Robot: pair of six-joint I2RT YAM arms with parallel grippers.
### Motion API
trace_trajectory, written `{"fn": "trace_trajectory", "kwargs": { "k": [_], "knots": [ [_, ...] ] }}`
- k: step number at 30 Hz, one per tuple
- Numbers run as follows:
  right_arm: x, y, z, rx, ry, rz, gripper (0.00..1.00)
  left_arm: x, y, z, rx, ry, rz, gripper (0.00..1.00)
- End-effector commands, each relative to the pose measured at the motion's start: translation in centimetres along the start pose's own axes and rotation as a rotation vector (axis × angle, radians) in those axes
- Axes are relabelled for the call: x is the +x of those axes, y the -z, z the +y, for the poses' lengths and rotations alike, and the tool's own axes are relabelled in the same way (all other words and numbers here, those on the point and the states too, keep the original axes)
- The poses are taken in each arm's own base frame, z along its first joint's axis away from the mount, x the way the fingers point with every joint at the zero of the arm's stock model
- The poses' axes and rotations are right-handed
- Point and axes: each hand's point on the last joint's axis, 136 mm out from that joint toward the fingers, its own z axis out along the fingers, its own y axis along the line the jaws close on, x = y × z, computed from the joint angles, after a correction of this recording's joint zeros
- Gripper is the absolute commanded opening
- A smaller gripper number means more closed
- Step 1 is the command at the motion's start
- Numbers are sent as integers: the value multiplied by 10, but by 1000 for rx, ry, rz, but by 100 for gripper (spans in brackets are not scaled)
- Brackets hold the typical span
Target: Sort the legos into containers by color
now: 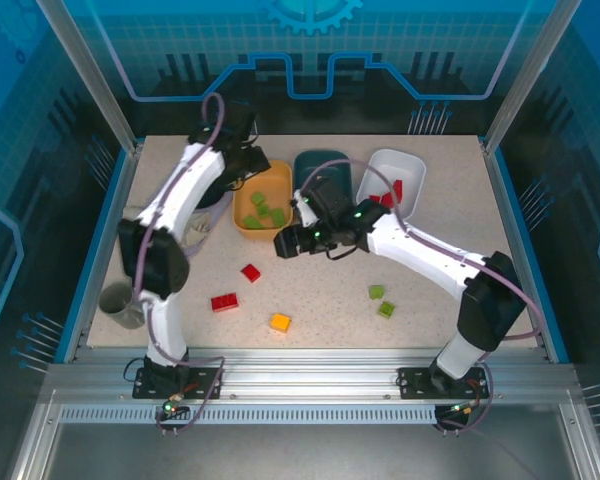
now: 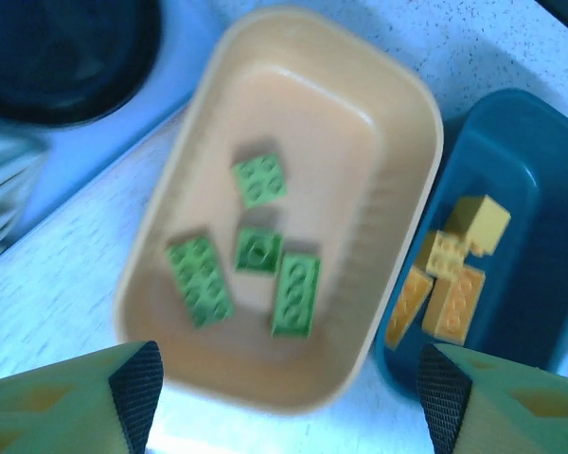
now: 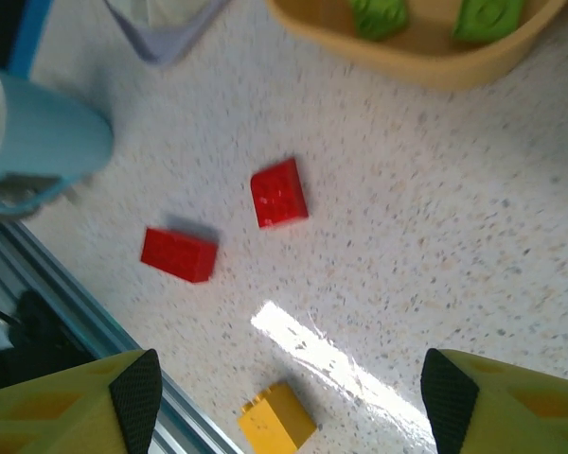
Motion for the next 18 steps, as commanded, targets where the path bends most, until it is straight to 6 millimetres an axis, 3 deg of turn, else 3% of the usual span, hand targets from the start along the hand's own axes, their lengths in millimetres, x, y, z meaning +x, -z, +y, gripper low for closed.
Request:
{"fn": "trace_trajectory", "kwargs": {
  "k": [1, 8, 11, 14, 18],
  "knots": [
    [9, -21, 14, 41, 83, 45, 75, 35, 13, 51, -55, 97, 56, 75],
    [19, -76, 16, 145, 191, 178, 74, 134, 50, 148, -122, 200, 76, 77],
    [19, -97, 16, 167, 219, 225, 74, 162, 68, 178, -126, 229, 62, 77],
    [17, -114, 18, 173, 250, 254, 73, 179, 82, 196, -76, 283, 39, 78],
    [17, -136, 21, 179, 286, 295, 73, 191, 92, 202, 11, 306, 30, 78]
  ]
}}
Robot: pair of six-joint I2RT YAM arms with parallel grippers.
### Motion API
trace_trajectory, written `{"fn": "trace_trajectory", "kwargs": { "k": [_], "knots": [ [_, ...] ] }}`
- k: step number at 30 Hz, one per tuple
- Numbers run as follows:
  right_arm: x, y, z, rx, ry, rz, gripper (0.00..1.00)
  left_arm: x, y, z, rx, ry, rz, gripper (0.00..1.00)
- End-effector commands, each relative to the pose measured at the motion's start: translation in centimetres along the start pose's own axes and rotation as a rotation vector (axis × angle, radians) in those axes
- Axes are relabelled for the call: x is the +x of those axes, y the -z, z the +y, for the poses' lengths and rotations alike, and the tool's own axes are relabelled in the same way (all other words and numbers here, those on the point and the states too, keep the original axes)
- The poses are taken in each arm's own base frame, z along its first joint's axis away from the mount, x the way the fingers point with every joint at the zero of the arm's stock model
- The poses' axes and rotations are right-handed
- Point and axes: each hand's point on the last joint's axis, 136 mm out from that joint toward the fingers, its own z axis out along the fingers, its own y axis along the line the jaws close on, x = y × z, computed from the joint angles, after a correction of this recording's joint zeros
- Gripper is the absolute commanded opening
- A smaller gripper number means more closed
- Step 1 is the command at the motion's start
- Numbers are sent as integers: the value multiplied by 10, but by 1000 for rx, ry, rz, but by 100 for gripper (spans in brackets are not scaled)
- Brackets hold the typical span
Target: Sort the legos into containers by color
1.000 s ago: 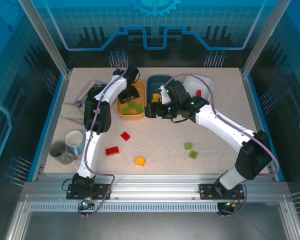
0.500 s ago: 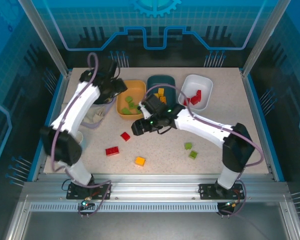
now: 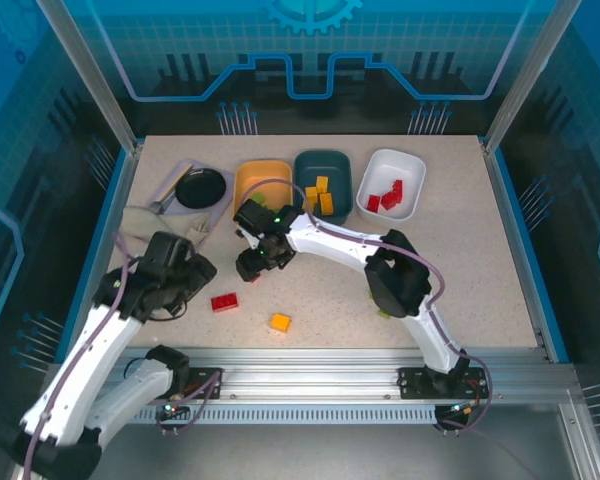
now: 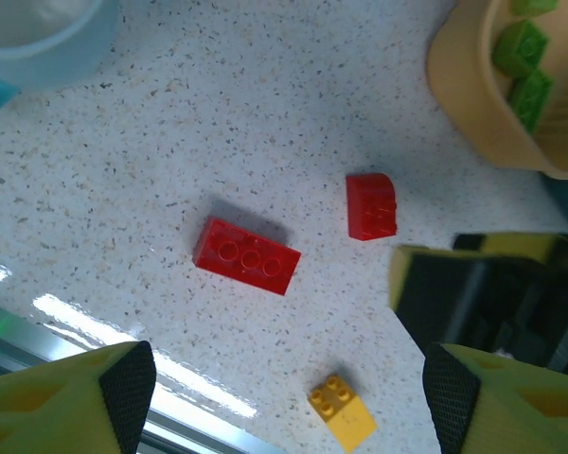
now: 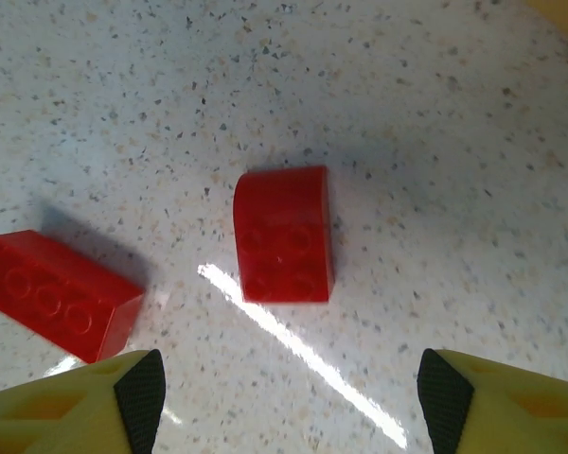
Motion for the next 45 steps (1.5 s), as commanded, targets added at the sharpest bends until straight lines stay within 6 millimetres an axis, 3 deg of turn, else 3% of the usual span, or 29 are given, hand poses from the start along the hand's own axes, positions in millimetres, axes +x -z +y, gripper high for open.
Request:
{"fn": "trace_trajectory", "kwargs": {
  "k": [1, 6, 12, 22, 30, 33, 39, 42, 45],
  "knots": [
    [7, -12, 9, 17, 71, 65, 73, 12, -1, 16, -14, 41, 31, 79],
    [12, -37, 14, 44, 95, 120, 73, 16, 1, 19, -8, 39, 43, 79],
    [18, -54, 1, 126, 84, 157, 67, 13, 4, 13, 2, 22, 40, 79],
    [12, -64, -9, 226, 113, 154, 48, 14, 2, 9, 12, 12, 47, 78],
    [8, -60, -17, 281, 125, 152, 34, 13, 2, 5, 24, 4, 46, 78],
    [0, -46, -17, 278, 110, 113, 29, 12, 3, -2, 49, -11, 47, 78],
    [-35, 33, -21, 249, 36, -65, 29, 12, 7, -48, 186, -144, 75, 77],
    [-41, 72, -46, 246, -47, -122, 28, 14, 10, -82, 260, -225, 80, 78],
    [-41, 107, -83, 238, -160, -169, 28, 24, 6, -116, 309, -297, 104, 77]
  ]
}}
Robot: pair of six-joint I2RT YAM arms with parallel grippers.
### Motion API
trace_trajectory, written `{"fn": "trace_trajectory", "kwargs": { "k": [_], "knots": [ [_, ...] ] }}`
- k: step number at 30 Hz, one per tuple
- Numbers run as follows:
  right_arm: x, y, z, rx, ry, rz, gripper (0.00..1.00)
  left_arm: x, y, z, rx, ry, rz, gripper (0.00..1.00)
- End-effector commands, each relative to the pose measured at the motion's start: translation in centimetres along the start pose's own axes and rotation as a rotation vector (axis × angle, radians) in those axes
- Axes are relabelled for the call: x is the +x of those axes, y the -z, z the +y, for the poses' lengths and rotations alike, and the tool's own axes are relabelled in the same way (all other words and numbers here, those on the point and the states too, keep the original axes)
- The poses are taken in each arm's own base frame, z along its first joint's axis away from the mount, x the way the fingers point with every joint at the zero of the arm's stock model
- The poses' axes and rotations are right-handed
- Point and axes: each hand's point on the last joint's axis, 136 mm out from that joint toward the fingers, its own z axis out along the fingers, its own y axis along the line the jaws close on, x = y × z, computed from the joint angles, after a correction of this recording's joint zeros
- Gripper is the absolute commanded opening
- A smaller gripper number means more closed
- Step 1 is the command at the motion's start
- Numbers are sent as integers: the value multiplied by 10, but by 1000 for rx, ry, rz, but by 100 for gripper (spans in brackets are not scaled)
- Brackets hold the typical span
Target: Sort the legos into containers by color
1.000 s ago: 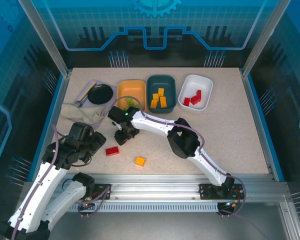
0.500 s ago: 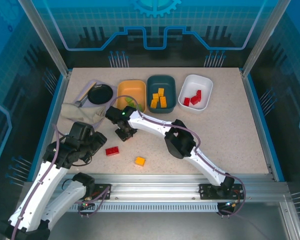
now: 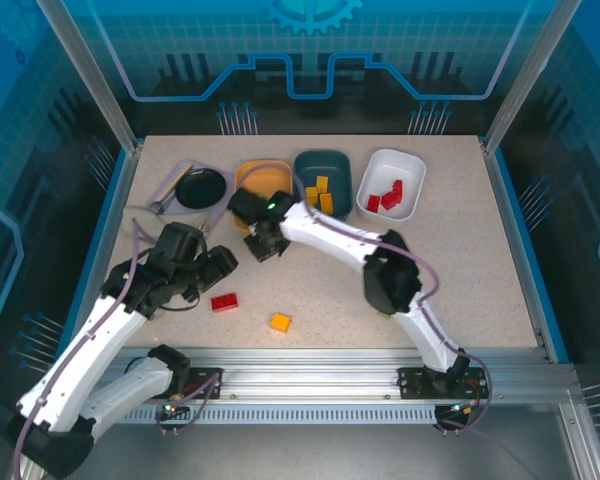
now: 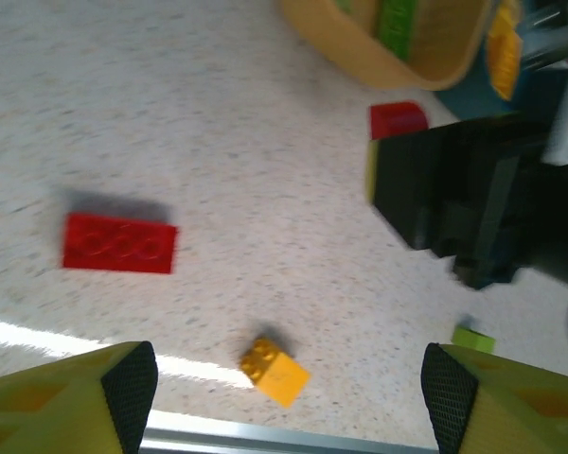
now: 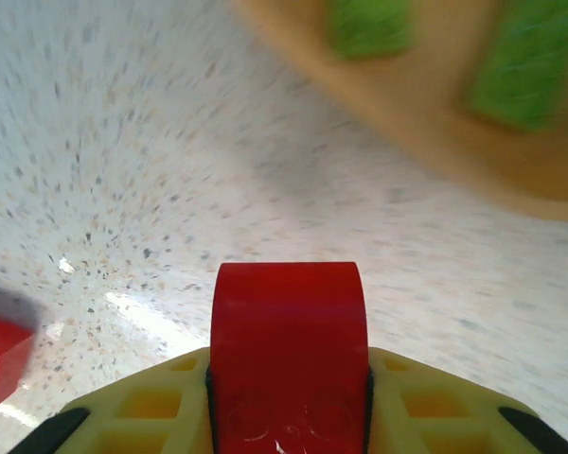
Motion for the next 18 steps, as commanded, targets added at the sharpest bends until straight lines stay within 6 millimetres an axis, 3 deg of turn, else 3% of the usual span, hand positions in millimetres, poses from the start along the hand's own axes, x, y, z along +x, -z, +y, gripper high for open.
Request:
{"fn": "trace_trajectory", "kwargs": {
  "k": [1, 6, 11, 15, 18],
  "knots": [
    [-17, 46, -64, 4, -188, -91, 28, -6, -3, -56, 143, -114, 1, 77],
    [-14, 65, -145, 5, -389, -121, 28, -1, -22, -110, 226, -197, 41, 78],
    [-6, 64, -222, 16, -586, -123, 28, -3, -41, -154, 283, -240, 70, 78],
    [3, 52, -279, 28, -742, -112, 28, -10, -55, -190, 318, -270, 78, 78],
    [8, 36, -311, 25, -835, -92, 28, -15, -66, -217, 350, -282, 85, 78]
  ]
}}
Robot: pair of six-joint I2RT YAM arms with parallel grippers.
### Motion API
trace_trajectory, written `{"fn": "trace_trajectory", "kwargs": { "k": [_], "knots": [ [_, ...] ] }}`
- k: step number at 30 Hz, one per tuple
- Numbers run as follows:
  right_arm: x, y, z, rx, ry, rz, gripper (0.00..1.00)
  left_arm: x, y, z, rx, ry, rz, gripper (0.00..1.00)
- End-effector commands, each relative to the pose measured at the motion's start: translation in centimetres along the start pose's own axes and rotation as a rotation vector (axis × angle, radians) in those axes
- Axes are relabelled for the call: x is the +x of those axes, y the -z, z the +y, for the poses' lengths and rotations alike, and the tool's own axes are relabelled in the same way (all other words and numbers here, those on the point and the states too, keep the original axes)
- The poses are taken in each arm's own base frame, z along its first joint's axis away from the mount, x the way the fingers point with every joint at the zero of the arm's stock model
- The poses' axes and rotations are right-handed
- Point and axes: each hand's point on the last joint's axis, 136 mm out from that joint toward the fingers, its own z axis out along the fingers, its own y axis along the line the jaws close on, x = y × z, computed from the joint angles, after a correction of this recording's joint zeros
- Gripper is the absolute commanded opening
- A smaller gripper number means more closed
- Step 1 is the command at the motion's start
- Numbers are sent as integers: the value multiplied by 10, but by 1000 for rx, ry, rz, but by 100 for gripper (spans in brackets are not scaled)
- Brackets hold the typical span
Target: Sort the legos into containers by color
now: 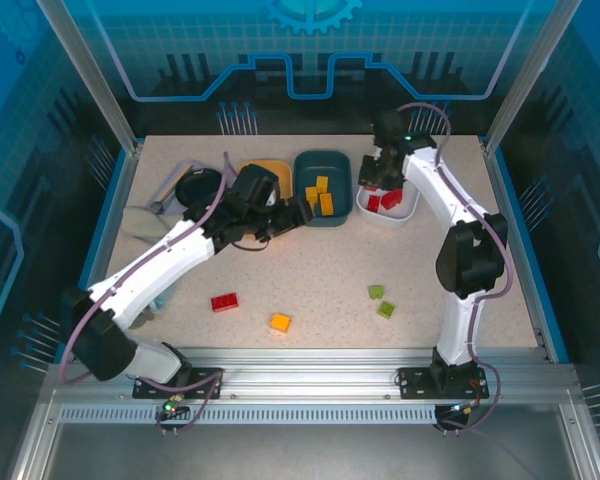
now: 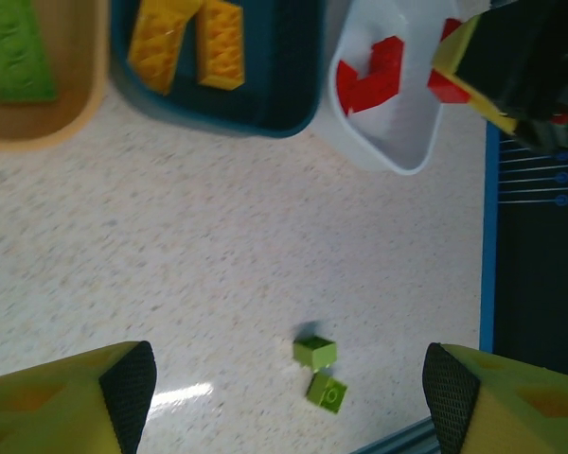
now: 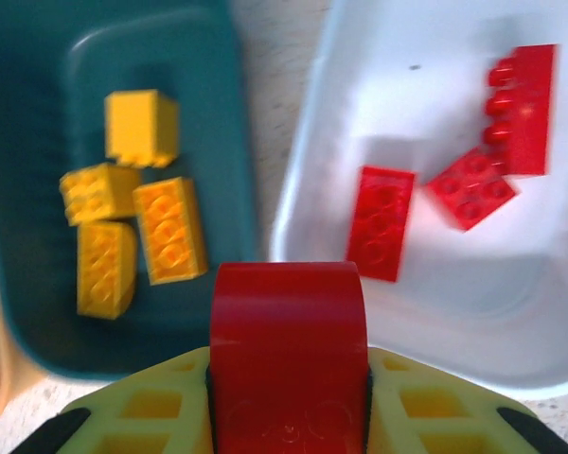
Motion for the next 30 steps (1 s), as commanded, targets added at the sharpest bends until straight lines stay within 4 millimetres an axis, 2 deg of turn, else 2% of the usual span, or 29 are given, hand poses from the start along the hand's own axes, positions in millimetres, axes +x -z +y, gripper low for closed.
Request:
{"fn": "trace_trajectory", "kwargs": {
  "k": [1, 9, 10, 14, 19, 22, 25, 30],
  "knots": [
    [-14, -23, -15, -27, -104, 34, 28, -14, -10, -39, 99, -56, -1, 78],
    [-51, -66, -43, -5, -173, 59, 28, -38, -51, -81, 151, -91, 25, 78],
    [-52, -78, -46, 8, -176, 74, 28, -40, -57, -84, 151, -93, 29, 78],
    [-59, -100, -48, 16, -178, 87, 29, -48, -72, -92, 153, -85, 28, 78],
    [-58, -122, -54, 28, -185, 119, 31, -51, -84, -100, 154, -89, 33, 78],
    [-58, -127, -56, 20, -185, 124, 38, -52, -83, -103, 151, -93, 29, 78],
    [-65, -119, -52, 5, -162, 100, 48, -51, -81, -101, 138, -93, 27, 78],
    [-81, -84, -37, -16, -101, 21, 60, -46, -75, -94, 113, -92, 29, 78]
  ]
}}
